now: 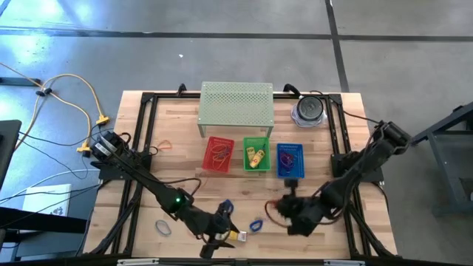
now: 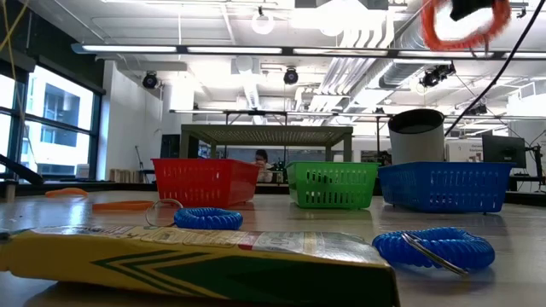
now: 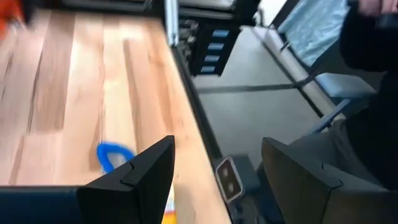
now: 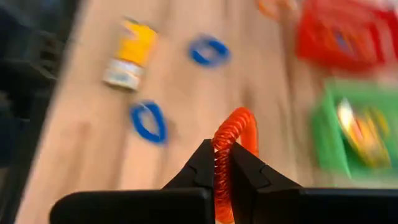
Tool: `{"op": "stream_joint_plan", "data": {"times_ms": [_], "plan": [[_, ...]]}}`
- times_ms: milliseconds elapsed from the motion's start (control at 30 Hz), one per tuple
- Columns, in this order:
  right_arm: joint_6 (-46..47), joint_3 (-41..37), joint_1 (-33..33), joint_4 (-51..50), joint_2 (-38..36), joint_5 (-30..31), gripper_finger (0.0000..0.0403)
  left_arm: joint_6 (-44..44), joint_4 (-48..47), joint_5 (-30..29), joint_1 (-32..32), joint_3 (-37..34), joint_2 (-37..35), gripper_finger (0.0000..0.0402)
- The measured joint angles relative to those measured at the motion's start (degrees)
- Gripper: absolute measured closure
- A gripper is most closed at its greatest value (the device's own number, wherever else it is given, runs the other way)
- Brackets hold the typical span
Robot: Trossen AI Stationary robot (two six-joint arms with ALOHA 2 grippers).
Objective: Pick & Place Office Desk Supplies
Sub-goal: Put the orange spring keychain into the blue bin
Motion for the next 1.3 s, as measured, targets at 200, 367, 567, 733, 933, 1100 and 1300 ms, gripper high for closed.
{"op": "stream_joint_plan", "data": {"times_ms": [200,367,567,733,933,1100,1300], "plan": [[17.07,0.02,-5.33,-16.07,-3.54,-1.73,0.0395,-7.37,-6.75,-0.37,0.0,0.0,-0.54,0.0173],[20.17,0.0,-13.2,-25.24,-4.4,-5.84,0.0395,-9.66,-10.04,-0.45,0.0,0.0,-1.33,0.0177],[13.14,-1.83,-24.54,-25.76,-4.32,-11.78,0.0395,-8.73,-11.04,-0.45,-0.69,0.0,-1.36,0.0178],[5.92,-6.03,-32.61,-22.48,-4.26,-17.71,0.0395,-12.01,-13.92,1.66,-2.04,0.02,-1.36,0.0178],[4.6,-11.9,-38.07,-16.11,-4.22,-20.94,0.0395,-14.32,-18.33,4.21,-3.91,0.02,-1.36,0.0178],[4.76,-13.88,-39.51,-14.8,-3.9,-20.07,0.0391,-15.71,-19.94,3.88,-4.76,0.02,-1.36,0.0178],[4.92,-14.25,-39.82,-12.7,-3.85,-20.11,0.0326,-16.49,-20.14,3.81,-4.96,0.02,-1.36,0.0178]]}}
